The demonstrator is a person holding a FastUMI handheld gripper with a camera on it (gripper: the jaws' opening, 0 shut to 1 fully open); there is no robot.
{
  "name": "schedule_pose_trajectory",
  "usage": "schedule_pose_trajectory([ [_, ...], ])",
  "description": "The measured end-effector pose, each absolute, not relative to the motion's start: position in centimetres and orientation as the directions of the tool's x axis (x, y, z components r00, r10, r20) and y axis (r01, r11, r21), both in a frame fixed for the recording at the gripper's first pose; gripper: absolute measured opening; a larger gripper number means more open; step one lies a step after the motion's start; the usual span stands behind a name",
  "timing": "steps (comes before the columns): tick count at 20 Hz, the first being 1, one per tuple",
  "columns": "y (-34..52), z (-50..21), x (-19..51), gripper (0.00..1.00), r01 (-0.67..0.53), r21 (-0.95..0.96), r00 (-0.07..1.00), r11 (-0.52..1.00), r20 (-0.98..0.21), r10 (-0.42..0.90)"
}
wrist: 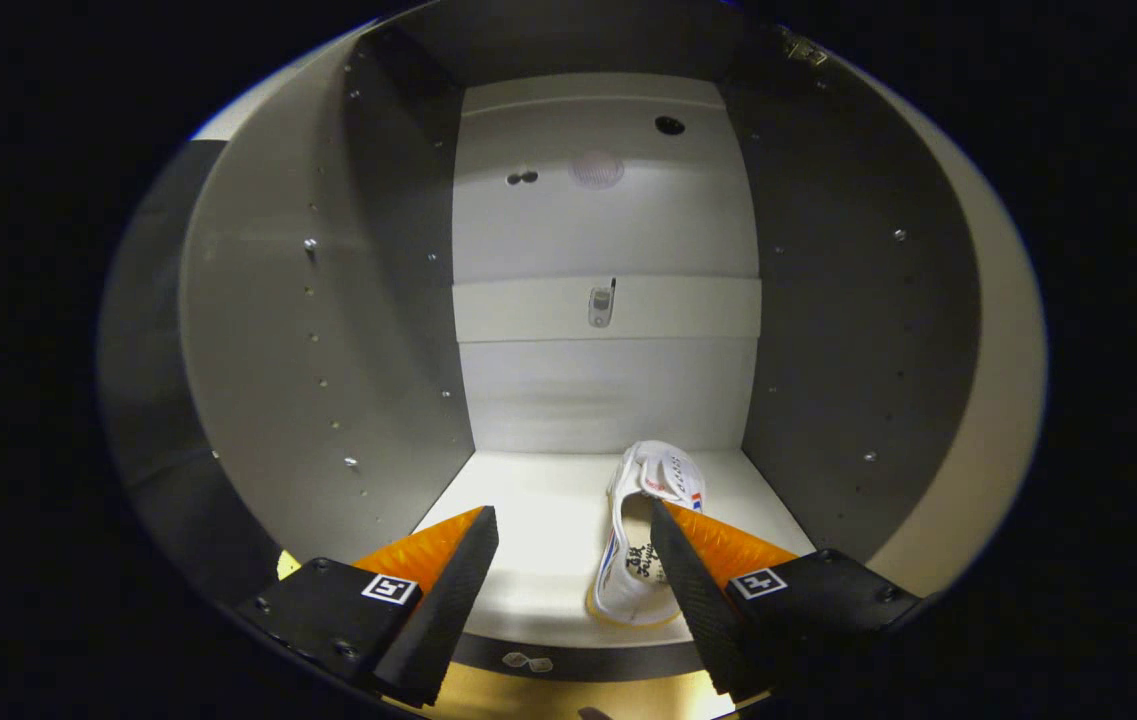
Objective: Open the shoe cabinet door, grab the shoes and put them into the shoe cabinet, then close the shoe cabinet door.
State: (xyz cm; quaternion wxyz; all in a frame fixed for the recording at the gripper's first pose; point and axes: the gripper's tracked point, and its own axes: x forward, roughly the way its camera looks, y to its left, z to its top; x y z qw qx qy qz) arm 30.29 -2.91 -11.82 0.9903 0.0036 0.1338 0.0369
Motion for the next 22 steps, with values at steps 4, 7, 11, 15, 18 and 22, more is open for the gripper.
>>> schedule_pose_trajectory([
  [4,-2.6,-8.3,24.3,0.98,-0.049,0.023,0.976,0.999,-0.213,0.053],
  [7,-2.6,-5.7,19.0,0.97,-0.03,0.028,0.985,0.999,-0.172,0.034],
  [11,-2.3,-3.4,12.3,0.97,-0.027,0.032,0.989,0.999,-0.147,0.031],
  [15,-2.2,-1.3,6.2,0.97,-0.053,0.061,0.988,0.997,-0.139,0.061],
  [18,-3.2,0.3,1.8,0.97,-0.08,0.082,0.986,0.993,-0.138,0.091],
  [22,-7.0,2.4,-3.5,0.98,-0.101,0.125,0.988,0.987,-0.105,0.114],
])
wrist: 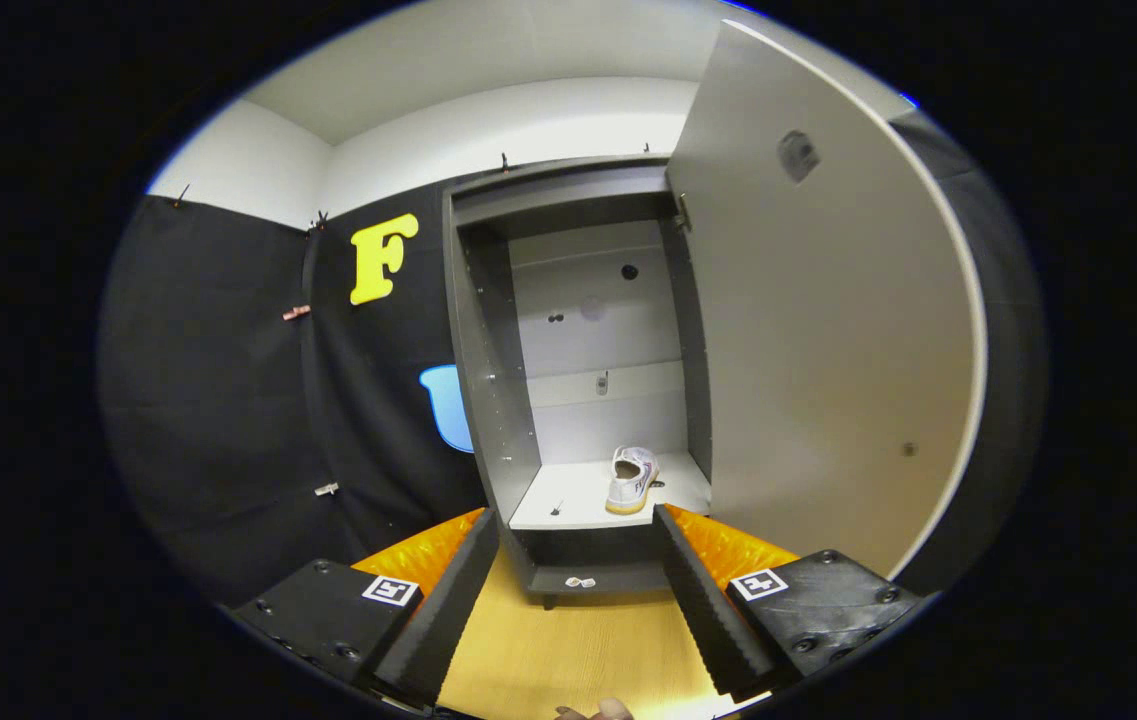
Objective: Open the shoe cabinet door, grab the shoes and put them into the shoe cabinet, then close the shoe cabinet door.
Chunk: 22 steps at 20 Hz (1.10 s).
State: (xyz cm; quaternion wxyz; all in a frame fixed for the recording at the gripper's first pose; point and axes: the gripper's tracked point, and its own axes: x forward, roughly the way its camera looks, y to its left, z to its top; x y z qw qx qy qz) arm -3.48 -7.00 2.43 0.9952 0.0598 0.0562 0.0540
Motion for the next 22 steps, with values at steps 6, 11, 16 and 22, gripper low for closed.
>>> schedule_pose_trajectory([
  [6,-15.1,5.0,-9.4,0.98,-0.116,0.135,0.991,0.984,-0.055,0.125],
  [11,-20.7,5.4,-10.4,0.98,-0.136,0.119,0.989,0.984,-0.045,0.142],
  [16,-25.4,4.6,-9.0,0.98,-0.123,0.143,0.99,0.982,-0.057,0.132],
  [22,-28.7,3.3,-6.0,0.98,-0.096,0.159,0.991,0.983,-0.081,0.11],
])
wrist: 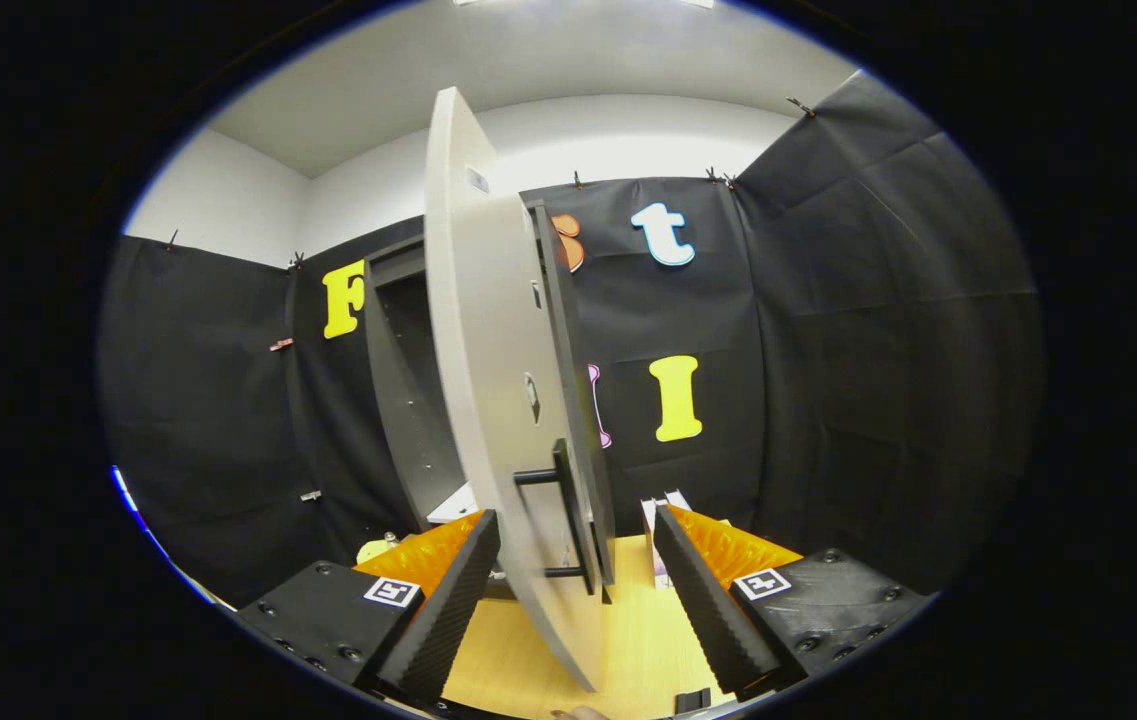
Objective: Open the shoe cabinet door, grab the shoes and put them into the shoe cabinet, then close the shoe cabinet door.
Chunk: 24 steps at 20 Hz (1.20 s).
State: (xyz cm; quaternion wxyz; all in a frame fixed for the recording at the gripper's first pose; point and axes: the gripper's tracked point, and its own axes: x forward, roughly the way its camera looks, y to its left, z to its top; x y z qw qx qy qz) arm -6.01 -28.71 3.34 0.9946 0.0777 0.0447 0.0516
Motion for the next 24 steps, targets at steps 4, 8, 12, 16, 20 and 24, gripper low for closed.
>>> schedule_pose_trajectory([
  [4,-29.0,2.7,-4.3,0.98,-0.11,0.163,0.988,0.981,-0.093,0.126],
  [8,-28.6,2.4,-3.7,0.98,-0.125,0.154,0.985,0.98,-0.1,0.142],
  [12,-27.4,2.3,-3.7,0.98,-0.125,0.143,0.985,0.982,-0.097,0.139],
  [16,-24.9,2.2,-3.7,0.98,-0.131,0.132,0.985,0.983,-0.093,0.144],
  [20,-22.0,2.2,-3.3,0.98,-0.117,0.126,0.988,0.985,-0.088,0.129],
  [24,-18.4,1.9,-2.7,0.98,-0.12,0.138,0.988,0.983,-0.084,0.133],
])
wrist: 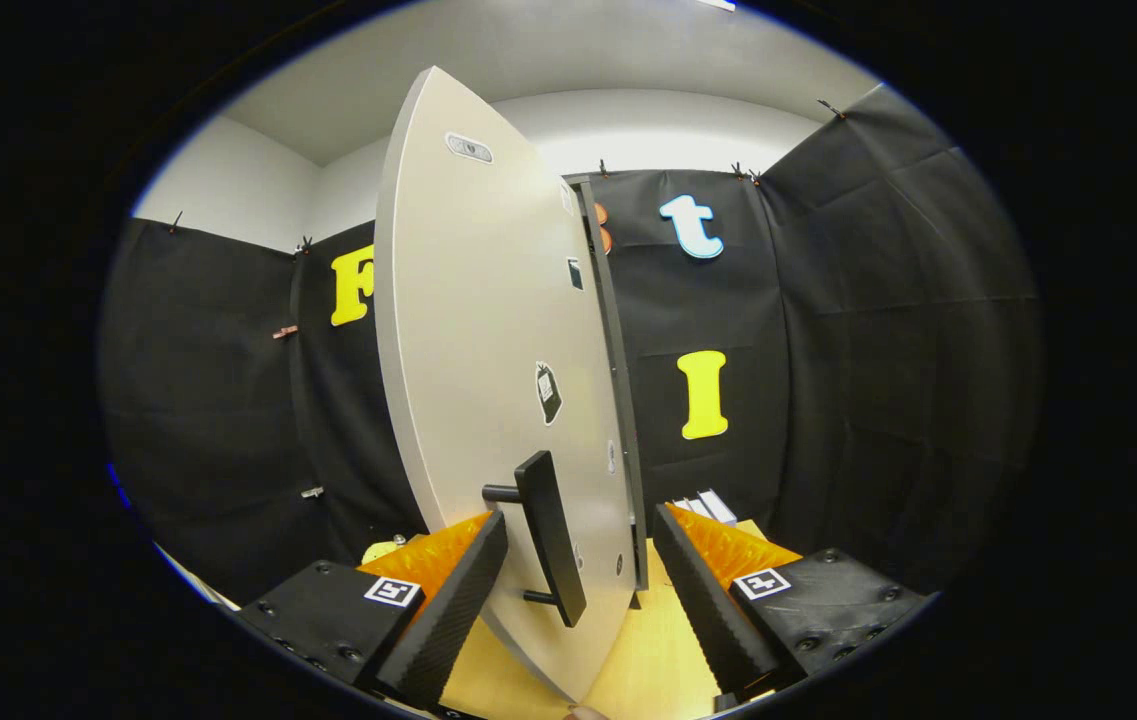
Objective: Open the shoe cabinet door, grab the shoes and put them into the shoe cabinet, then close the shoe cabinet door.
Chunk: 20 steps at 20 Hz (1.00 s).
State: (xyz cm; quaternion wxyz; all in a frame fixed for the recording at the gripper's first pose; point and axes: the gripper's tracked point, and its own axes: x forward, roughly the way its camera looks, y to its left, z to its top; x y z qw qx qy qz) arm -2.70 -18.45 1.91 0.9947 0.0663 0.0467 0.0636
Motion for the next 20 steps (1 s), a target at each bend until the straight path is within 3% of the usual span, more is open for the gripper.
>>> schedule_pose_trajectory([
  [8,-11.4,1.0,0.5,0.98,-0.126,0.147,0.987,0.981,-0.078,0.139],
  [20,-0.8,0.3,4.4,0.98,-0.228,0.142,0.968,0.963,-0.072,0.24],
])
